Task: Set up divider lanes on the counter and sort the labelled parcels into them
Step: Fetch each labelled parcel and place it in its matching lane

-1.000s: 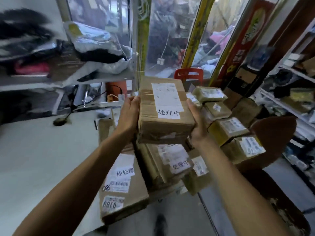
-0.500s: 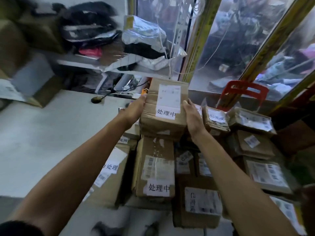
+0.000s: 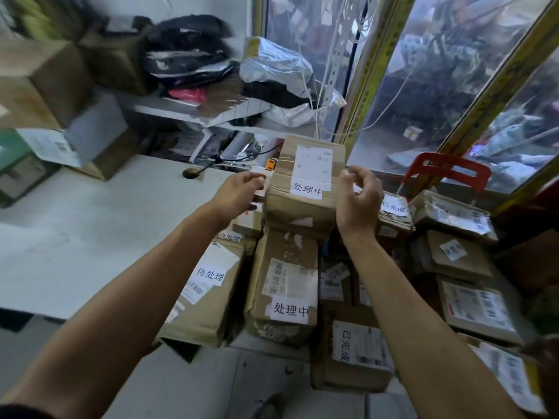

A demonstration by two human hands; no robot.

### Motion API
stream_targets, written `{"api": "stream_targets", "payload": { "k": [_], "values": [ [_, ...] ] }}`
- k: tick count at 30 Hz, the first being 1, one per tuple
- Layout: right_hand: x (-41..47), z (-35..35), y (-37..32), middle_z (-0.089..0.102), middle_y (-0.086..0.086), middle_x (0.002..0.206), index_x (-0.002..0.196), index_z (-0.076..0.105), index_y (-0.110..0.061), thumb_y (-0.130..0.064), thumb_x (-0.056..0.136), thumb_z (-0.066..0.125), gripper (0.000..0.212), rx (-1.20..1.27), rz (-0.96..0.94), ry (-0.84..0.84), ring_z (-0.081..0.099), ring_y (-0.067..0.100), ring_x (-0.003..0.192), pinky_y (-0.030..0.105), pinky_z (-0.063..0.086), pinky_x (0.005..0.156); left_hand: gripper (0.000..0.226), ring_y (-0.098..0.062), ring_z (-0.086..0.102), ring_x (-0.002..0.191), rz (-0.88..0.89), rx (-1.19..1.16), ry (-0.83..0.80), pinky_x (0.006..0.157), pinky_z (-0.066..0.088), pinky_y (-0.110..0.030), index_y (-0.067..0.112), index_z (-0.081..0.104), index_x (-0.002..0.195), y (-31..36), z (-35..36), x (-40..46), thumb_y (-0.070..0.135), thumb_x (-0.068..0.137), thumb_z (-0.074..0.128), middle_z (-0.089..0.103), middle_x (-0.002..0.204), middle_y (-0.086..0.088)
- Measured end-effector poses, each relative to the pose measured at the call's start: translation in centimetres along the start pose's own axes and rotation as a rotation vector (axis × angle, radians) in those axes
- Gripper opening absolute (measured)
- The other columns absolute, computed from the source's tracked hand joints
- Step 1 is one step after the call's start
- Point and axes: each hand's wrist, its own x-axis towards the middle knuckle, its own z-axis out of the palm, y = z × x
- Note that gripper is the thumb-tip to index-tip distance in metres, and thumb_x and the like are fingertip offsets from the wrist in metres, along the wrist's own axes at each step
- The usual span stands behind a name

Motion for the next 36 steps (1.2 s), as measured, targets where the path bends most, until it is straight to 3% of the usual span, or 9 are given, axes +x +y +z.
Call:
{"api": "stream_targets", "payload": {
  "k": [5, 10, 13, 14, 17, 19, 22, 30, 36],
  "values": [
    [-4.4, 2.7, -4.6, 0.055, -0.009, 0.088, 0.101, 0.063, -0.021, -0.039, 0.093, 0.062, 0.02, -0.28, -0.421, 0.066, 0.055, 0.013, 0.081, 0.031, 0.047, 0.072, 0.012, -0.017, 0.056, 0.079, 0.139, 0.19, 0.238, 0.068, 0.049, -0.031, 0.015, 0.064, 0.105, -1.8, -6.5, -4.5, 0.023, 0.097, 0.066, 0.059, 0.094, -0.002],
    [-13.1, 10.6, -11.6, 0.041, -0.005, 0.053, 0.059, 0.039, -0.02, -0.022, 0.092, 0.063, 0.041, -0.395, -0.481, -0.243, 0.04, 0.013, 0.05, 0.026, 0.029, 0.052, 0.038, -0.034, 0.05, 0.066, 0.166, 0.615, 0.566, 0.054, 0.033, -0.032, 0.016, 0.036, 0.062, -4.9, -17.5, -11.5, 0.008, 0.087, 0.063, 0.044, 0.059, -0.001],
    [-19.9, 17.1, -14.2, 0.063, 0.0, 0.084, 0.081, 0.059, -0.021, -0.034, 0.088, 0.063, 0.015, -0.534, -0.501, -0.579, 0.06, 0.026, 0.084, 0.036, 0.048, 0.074, 0.008, -0.033, 0.062, 0.095, 0.122, 0.856, 0.53, 0.073, 0.048, -0.035, 0.024, 0.06, 0.087, -8.4, -24.9, -16.7, 0.021, 0.085, 0.068, 0.067, 0.096, -0.003],
    [-22.3, 19.2, -14.8, 0.065, 0.002, 0.111, 0.105, 0.064, -0.024, -0.044, 0.088, 0.064, 0.026, -0.602, -0.507, -0.703, 0.058, 0.028, 0.107, 0.04, 0.049, 0.089, 0.026, -0.03, 0.059, 0.113, 0.082, 0.942, 0.504, 0.086, 0.05, -0.038, 0.026, 0.063, 0.11, -9.9, -27.4, -18.3, 0.031, 0.086, 0.071, 0.065, 0.121, -0.003],
    [-29.3, 24.9, -15.6, 0.013, 0.009, 0.168, 0.158, 0.026, -0.03, -0.07, 0.087, 0.055, 0.087, -0.754, -0.555, -0.978, 0.006, 0.031, 0.155, 0.047, 0.021, 0.123, 0.09, -0.031, 0.014, 0.154, -0.104, 1.075, 0.429, 0.119, 0.028, -0.048, 0.028, 0.026, 0.159, -14.0, -33.7, -23.2, 0.056, 0.085, 0.07, 0.014, 0.169, -0.003],
    [-33.4, 28.0, -16.2, -0.014, 0.005, 0.17, 0.162, 0.004, -0.035, -0.077, 0.086, 0.051, 0.099, -0.813, -0.597, -1.066, -0.018, 0.033, 0.155, 0.049, 0.002, 0.126, 0.103, -0.03, -0.008, 0.157, -0.188, 1.086, 0.427, 0.124, 0.018, -0.051, 0.029, 0.008, 0.163, -16.3, -37.2, -26.1, 0.063, 0.085, 0.066, -0.01, 0.171, -0.001],
    [-37.6, 32.1, -17.4, -0.027, -0.001, 0.167, 0.162, -0.005, -0.038, -0.075, 0.087, 0.054, 0.102, -0.868, -0.611, -1.209, -0.025, 0.034, 0.153, 0.054, 0.0, 0.125, 0.105, -0.031, -0.014, 0.156, -0.276, 1.056, 0.457, 0.125, 0.012, -0.05, 0.028, 0.002, 0.163, -18.8, -41.5, -29.1, 0.064, 0.086, 0.065, -0.016, 0.17, -0.003],
    [-40.8, 43.7, -19.4, -0.013, 0.002, 0.17, 0.162, -0.002, -0.036, -0.067, 0.089, 0.057, 0.099, -0.924, -0.651, -1.271, -0.009, 0.038, 0.155, 0.05, 0.013, 0.123, 0.097, -0.03, -0.003, 0.157, -0.298, 1.033, 0.539, 0.126, 0.013, -0.047, 0.024, 0.012, 0.163, -22.8, -51.6, -27.3, 0.055, 0.089, 0.066, -0.004, 0.17, -0.007],
    [-39.4, 55.7, -20.7, 0.047, 0.007, 0.145, 0.148, 0.04, -0.021, -0.047, 0.095, 0.052, 0.061, -0.895, -0.798, -1.069, 0.044, 0.029, 0.129, 0.039, 0.043, 0.097, 0.075, -0.034, 0.018, 0.149, -0.272, 1.268, 0.537, 0.113, 0.033, -0.045, 0.021, 0.037, 0.153, -24.2, -62.1, -19.8, 0.026, 0.086, 0.071, 0.019, 0.165, -0.01]
  ]
}}
